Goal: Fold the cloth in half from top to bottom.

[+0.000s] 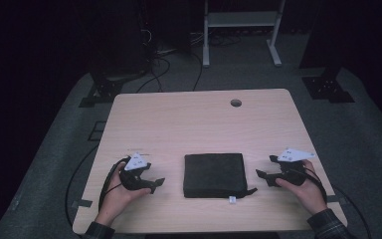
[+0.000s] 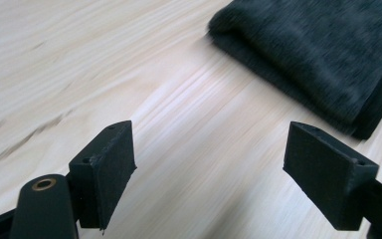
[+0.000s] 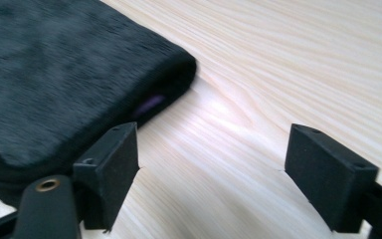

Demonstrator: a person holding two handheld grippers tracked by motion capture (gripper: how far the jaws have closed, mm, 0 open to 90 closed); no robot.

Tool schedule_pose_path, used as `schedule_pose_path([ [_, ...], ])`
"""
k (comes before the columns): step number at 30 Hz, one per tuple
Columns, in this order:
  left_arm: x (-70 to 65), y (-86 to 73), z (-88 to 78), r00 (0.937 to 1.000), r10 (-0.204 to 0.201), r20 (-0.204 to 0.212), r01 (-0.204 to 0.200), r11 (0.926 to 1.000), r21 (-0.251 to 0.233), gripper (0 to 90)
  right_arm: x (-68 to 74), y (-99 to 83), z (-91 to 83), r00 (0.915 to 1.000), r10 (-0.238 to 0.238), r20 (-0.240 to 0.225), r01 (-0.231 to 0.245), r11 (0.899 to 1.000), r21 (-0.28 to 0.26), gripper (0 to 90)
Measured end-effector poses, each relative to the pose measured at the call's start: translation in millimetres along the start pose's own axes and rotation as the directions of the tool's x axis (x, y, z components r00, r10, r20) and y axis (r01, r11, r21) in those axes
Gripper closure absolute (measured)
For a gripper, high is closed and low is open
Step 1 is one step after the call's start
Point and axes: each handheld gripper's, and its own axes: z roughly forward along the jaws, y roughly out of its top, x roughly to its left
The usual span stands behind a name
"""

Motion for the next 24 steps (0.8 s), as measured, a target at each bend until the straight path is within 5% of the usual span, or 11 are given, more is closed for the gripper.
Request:
schedule_pose_path([
  [11,13.8,-31.2,-2.3,0.9978,-0.010,-0.066,0.016,0.9953,0.095,11.9,-17.7,-23.8,-12.0,0.9923,0.071,0.101,-0.080,0.993,0.090,16.6],
  [17,16.7,-38.8,-2.2,0.9976,-0.005,-0.068,0.010,0.9977,0.067,4.9,-22.9,-33.5,-11.9,0.9869,0.097,0.129,-0.115,0.984,0.137,14.2],
  [24,16.8,-40.0,-1.2,0.9982,0.005,-0.059,-0.001,0.9980,0.064,0.0,-23.9,-36.5,-10.4,0.9865,0.097,0.131,-0.113,0.987,0.112,11.1],
])
